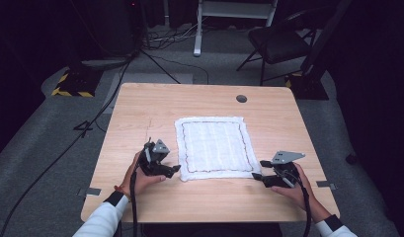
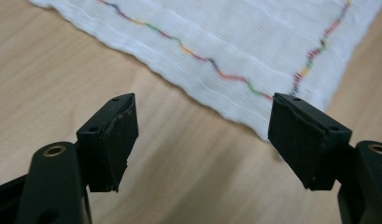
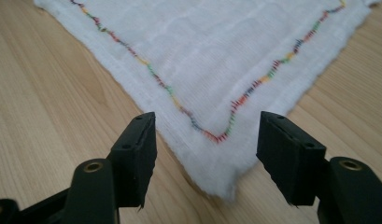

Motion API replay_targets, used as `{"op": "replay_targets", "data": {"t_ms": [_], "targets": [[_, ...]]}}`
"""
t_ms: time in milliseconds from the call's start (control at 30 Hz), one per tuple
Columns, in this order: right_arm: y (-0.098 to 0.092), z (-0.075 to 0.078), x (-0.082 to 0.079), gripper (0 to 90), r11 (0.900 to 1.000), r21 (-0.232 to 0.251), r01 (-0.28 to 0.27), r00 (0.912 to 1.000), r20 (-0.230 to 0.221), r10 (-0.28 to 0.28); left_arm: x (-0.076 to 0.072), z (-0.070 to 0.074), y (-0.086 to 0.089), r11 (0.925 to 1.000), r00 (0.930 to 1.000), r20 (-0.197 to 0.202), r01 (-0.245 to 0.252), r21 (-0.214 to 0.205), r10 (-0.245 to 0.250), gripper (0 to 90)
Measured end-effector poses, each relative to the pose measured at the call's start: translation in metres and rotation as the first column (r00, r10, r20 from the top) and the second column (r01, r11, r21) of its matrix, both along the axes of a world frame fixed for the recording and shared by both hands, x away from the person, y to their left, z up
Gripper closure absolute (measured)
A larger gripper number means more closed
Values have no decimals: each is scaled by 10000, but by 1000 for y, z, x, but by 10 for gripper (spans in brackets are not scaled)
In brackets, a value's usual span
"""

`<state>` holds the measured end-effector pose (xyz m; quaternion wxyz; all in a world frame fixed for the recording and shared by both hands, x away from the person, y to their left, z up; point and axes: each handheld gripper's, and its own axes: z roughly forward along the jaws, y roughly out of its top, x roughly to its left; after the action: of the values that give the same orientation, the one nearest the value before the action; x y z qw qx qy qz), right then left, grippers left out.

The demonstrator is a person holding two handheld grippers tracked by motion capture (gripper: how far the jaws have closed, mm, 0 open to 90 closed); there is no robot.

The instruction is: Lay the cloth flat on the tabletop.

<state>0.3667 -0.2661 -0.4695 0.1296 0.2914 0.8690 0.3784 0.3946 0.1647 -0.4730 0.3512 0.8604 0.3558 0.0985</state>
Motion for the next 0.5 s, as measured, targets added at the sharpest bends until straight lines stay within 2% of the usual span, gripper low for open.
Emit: {"op": "replay_targets", "data": {"t_ms": [67,133,233,300,333,400,500], "targets": [[9,0,0,353,9997,-73,-237,9995,184,238,7,1,-1,10000,9996,275,-79,-37,80,240],[19,-1,1,361,9987,-124,-490,9985,245,493,13,2,-3,9999,9995,322,-32,-144,37,229],[36,-3,2,378,9954,-140,-951,9952,234,954,22,2,-6,9999,9977,660,-124,-40,126,228],[49,-5,3,395,9914,-232,-1288,9911,294,1295,27,1,-8,9997,9956,904,-251,22,248,229],[56,-6,4,398,9894,-306,-1421,9892,328,1430,31,1,-7,9998,9974,692,-193,-38,196,230],[70,-8,5,408,9849,-275,-1708,9847,314,1716,38,1,-5,9995,9973,674,-265,-173,276,229],[91,-9,8,422,9773,-267,-2104,9767,383,2113,44,1,-4,9991,9923,1156,-434,-23,434,238]]}}
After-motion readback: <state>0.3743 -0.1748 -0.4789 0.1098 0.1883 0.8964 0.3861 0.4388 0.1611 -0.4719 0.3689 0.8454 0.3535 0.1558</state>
